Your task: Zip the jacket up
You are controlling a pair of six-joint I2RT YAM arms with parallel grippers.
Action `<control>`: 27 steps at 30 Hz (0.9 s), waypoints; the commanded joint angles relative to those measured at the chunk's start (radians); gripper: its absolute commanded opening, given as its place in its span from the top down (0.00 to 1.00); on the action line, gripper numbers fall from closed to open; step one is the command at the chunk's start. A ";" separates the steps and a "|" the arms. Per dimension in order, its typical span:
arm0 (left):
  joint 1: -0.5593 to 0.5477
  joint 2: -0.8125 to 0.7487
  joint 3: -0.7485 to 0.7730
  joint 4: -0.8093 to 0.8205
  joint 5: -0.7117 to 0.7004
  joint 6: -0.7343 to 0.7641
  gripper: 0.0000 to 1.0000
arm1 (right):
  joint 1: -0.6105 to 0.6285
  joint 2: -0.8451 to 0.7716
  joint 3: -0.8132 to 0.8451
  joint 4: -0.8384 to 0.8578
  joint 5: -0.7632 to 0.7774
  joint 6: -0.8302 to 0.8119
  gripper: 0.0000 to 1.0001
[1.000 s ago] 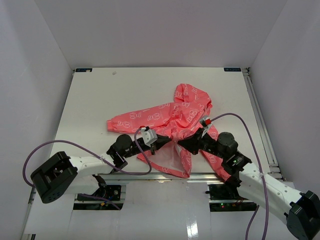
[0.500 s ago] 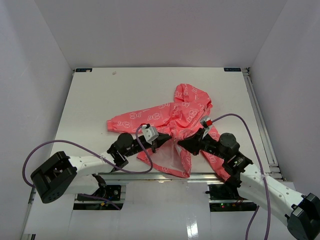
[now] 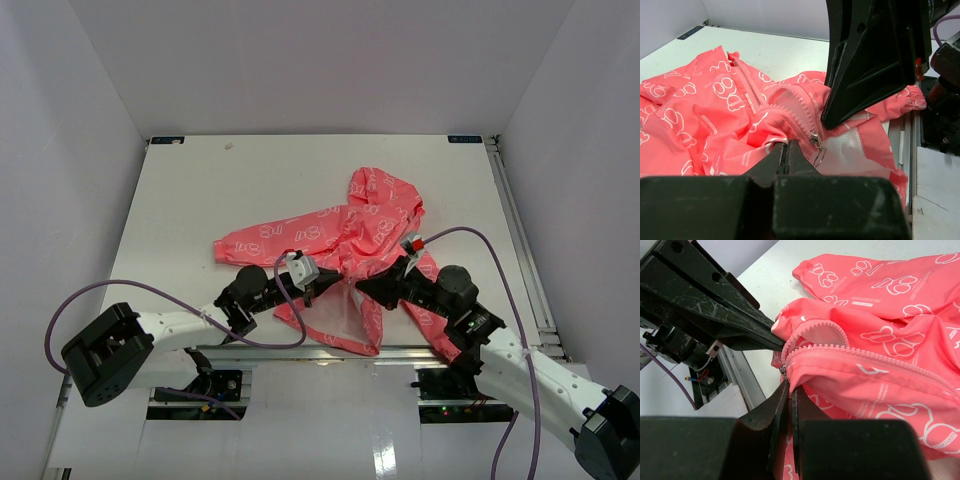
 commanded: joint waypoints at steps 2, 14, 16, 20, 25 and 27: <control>-0.010 -0.018 0.007 -0.047 0.071 0.048 1.00 | -0.002 -0.024 0.106 0.002 0.047 0.018 0.92; -0.018 -0.017 0.011 -0.060 0.063 0.067 1.00 | -0.002 0.004 0.170 -0.039 -0.005 0.021 0.92; -0.018 -0.021 0.013 -0.060 0.051 0.057 1.00 | -0.002 0.008 0.174 -0.048 -0.014 0.020 0.92; -0.018 -0.034 0.032 -0.078 0.040 -0.003 0.94 | -0.001 0.004 0.135 -0.016 -0.034 0.007 0.92; -0.018 -0.059 0.024 -0.049 0.064 -0.038 0.69 | -0.001 0.011 0.105 0.022 -0.050 0.000 0.92; -0.018 -0.068 0.016 -0.035 0.066 -0.039 0.65 | -0.002 0.015 0.101 0.026 -0.054 -0.002 0.92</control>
